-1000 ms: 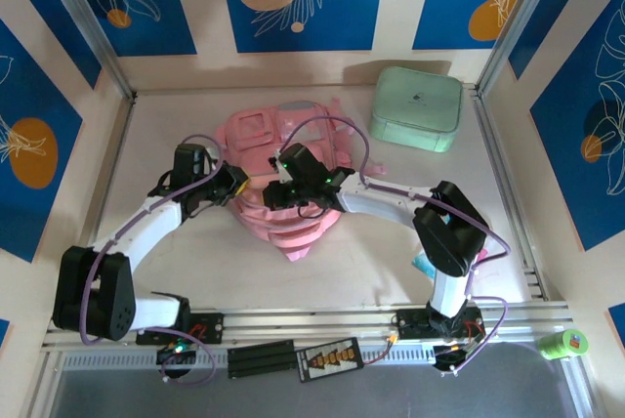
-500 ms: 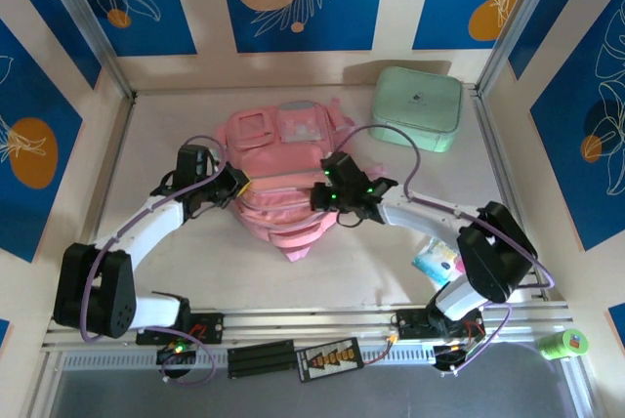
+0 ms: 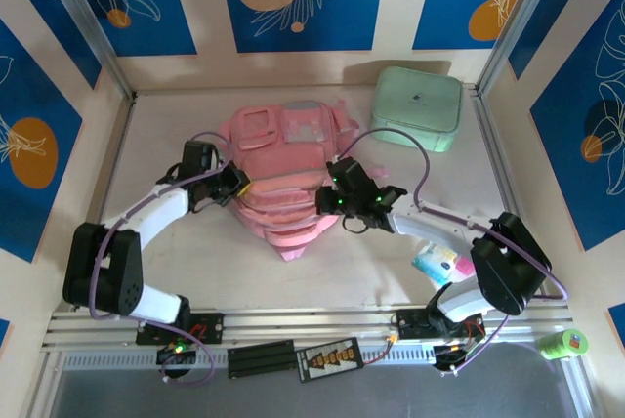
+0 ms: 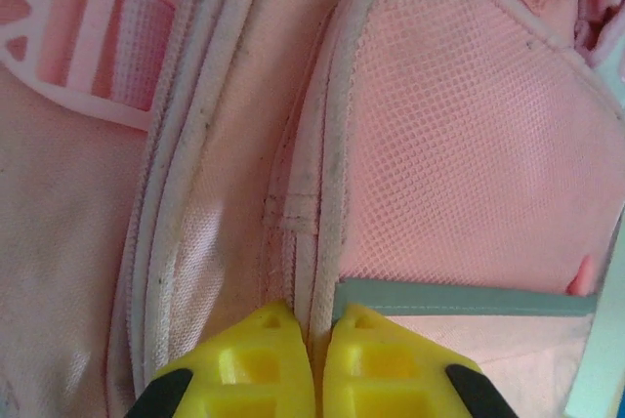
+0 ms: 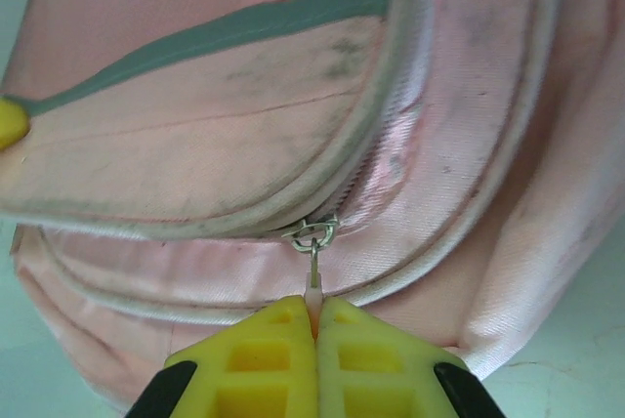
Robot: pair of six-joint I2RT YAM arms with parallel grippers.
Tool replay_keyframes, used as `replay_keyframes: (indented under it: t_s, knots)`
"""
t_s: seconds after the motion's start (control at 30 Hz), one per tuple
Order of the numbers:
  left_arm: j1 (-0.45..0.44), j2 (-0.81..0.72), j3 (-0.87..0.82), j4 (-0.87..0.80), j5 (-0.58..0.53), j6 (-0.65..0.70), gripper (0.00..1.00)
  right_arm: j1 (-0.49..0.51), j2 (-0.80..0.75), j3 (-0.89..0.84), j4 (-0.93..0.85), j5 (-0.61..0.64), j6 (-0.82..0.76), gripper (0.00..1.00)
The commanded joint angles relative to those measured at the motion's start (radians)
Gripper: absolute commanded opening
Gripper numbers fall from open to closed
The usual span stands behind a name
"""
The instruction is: Pack books, pencil case, and school supplies into a backpack
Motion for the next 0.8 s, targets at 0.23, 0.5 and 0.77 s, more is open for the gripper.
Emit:
replay_keyframes:
  t_s: [0.23,0.5,0.77]
  knots:
    - [0.090,-0.121,0.013,-0.080,-0.180,0.082,0.50,0.084,0.184,0.077,0.277,-0.260,0.057,0.00]
    - [0.091,-0.290,-0.072,-0.144,-0.127,0.065,0.50,0.123,0.341,0.271,0.285,-0.362,0.027,0.00]
    - [0.069,-0.253,-0.089,-0.060,-0.038,-0.003,0.46,0.135,0.360,0.301,0.265,-0.383,0.026,0.00]
